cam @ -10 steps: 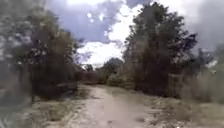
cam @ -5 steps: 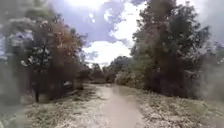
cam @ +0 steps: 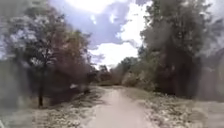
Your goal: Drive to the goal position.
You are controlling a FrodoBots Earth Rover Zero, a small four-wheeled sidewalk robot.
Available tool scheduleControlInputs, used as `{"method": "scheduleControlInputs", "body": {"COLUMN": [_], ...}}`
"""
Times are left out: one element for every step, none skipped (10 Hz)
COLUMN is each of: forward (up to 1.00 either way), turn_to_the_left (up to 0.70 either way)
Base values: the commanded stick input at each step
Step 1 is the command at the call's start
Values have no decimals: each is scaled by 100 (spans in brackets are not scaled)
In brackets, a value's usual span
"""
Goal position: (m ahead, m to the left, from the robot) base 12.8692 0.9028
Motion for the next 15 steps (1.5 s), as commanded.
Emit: {"method": "scheduleControlInputs", "body": {"forward": [85, 85, 85, 85, 85, 85, 85, 85, 85, 85, 85, 85, 85, 85, 85], "turn_to_the_left": [0, 0, 0, 0, 0, 0, 0, 0, 0, 0, 0, 0, 0, 0, 0]}}
